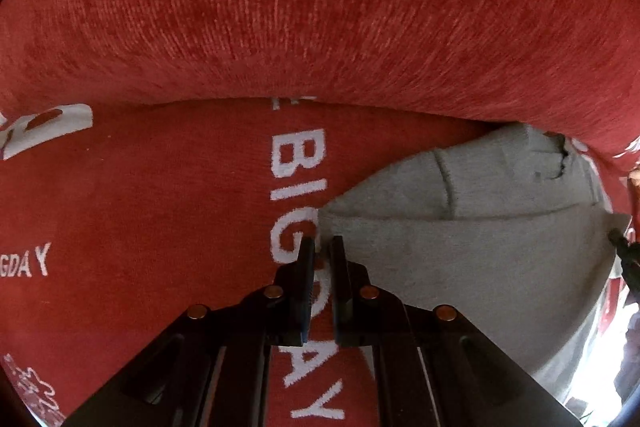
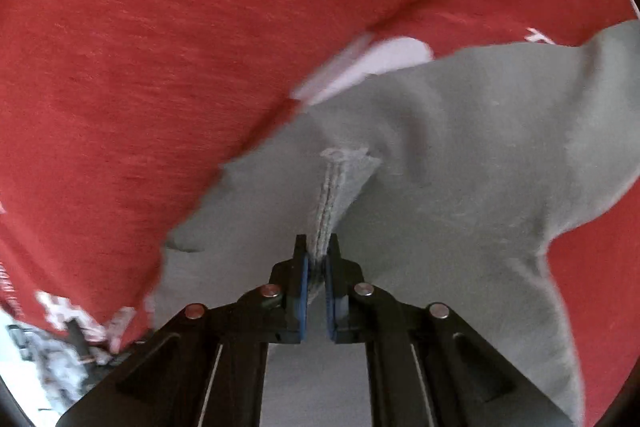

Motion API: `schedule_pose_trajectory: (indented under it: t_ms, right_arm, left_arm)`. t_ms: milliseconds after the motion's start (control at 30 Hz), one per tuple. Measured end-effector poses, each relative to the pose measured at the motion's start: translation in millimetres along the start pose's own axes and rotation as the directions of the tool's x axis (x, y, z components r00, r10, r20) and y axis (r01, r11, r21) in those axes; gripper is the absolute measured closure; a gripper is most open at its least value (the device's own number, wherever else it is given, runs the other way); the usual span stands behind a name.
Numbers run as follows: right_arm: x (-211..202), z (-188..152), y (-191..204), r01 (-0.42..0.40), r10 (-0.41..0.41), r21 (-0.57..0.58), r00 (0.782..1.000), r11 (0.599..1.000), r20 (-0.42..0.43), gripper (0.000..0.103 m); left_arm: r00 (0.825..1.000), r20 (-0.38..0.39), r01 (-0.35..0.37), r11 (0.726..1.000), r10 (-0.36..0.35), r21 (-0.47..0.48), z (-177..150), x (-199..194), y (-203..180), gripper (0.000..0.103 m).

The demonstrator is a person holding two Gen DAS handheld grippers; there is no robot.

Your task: Fold small clothes

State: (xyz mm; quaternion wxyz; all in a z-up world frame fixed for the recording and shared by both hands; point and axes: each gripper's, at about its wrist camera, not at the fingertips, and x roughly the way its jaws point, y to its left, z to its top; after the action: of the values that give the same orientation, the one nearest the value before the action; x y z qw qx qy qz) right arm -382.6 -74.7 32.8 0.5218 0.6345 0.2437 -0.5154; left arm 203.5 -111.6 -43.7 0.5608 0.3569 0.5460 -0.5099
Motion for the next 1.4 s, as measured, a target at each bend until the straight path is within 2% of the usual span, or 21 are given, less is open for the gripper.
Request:
schedule_pose_trajectory:
  t_ms: [67,100,133,233,367,433,500,600,633,700,800,867,933,1033,1300,1400]
  right_arm:
    - [13,3,-14,0.125,-0.123,0.037,0.991,0.991,-0.045,0.093]
    - [12,2,-24,0.121,-0.118,0.070,0.992,0.990,-0.043,0.093]
    - [4,0,-32,0.099,-0.096,0.111,0.995,0.989,-0.032,0.089]
    - [-8,-4,-29,0.153,-0.151,0.079,0.988,0.985,-0.036,0.087]
    - [-9,-16,-4,0.122,-0.125,-0.054,0.991,0.991,-0.044,0.084]
    - [5,-23,25,0.102,-0.108,-0.123,0.993,0.987,-0.049,0.076]
    - [11,-28,41,0.093,-0.103,-0.169,0.993,0.981,-0.052,0.073]
    - [38,-38,65,0.068,-0.086,-0.191,0.993,0.979,-0.084,0.073]
    - [44,-41,64,0.072,-0.093,-0.193,0.990,0.979,-0.103,0.073]
    - [52,-44,58,0.078,-0.103,-0.191,0.987,0.978,-0.125,0.073]
    - [38,-42,50,0.052,-0.078,-0.194,0.988,0.980,-0.130,0.073]
    - [27,-41,43,0.056,-0.080,-0.178,0.987,0.982,-0.136,0.069]
    - [15,-43,36,0.056,-0.076,-0.145,0.988,0.988,-0.135,0.054]
    - [-9,-49,18,0.021,-0.028,-0.055,0.991,0.998,-0.132,0.045]
    - [-39,-80,-23,0.012,0.001,0.104,0.992,0.995,-0.126,0.044]
    - [-48,-86,-39,0.000,0.017,0.141,0.993,0.990,-0.118,0.039]
  left_arm:
    - [0.999,-0.007,-0.044,0.999,0.044,-0.015,0,0,1,0.094]
    - [0.999,-0.011,-0.048,0.999,0.048,-0.025,0,-1,2,0.094]
    - [0.999,-0.012,-0.049,0.998,0.049,-0.040,-1,-5,4,0.094]
    - [0.999,0.016,-0.038,0.999,0.039,-0.032,-9,-25,1,0.094]
    - [1.000,0.027,-0.007,0.999,0.006,0.039,-28,-45,-24,0.094]
    - [1.000,0.016,0.018,0.996,-0.020,0.090,-41,-47,-45,0.094]
    - [0.999,-0.027,0.044,0.990,-0.041,0.133,-56,-37,-68,0.094]
    - [0.996,-0.079,0.041,0.988,-0.030,0.148,-70,-20,-80,0.094]
    - [0.996,-0.086,0.031,0.988,-0.019,0.148,-74,-14,-81,0.094]
    - [0.999,-0.037,0.016,0.987,-0.010,0.158,-79,-14,-81,0.094]
    - [0.998,-0.062,0.013,0.986,-0.003,0.166,-78,-18,-78,0.094]
    - [0.996,-0.088,0.007,0.987,0.008,0.163,-77,-22,-73,0.094]
    - [0.995,-0.095,-0.002,0.986,0.018,0.167,-79,-27,-71,0.094]
    - [0.994,-0.105,-0.004,0.985,0.022,0.170,-82,-38,-69,0.094]
    - [0.987,-0.160,0.013,0.977,0.022,0.213,-99,-35,-105,0.094]
    - [0.987,-0.158,0.002,0.975,0.034,0.223,-103,-35,-119,0.094]
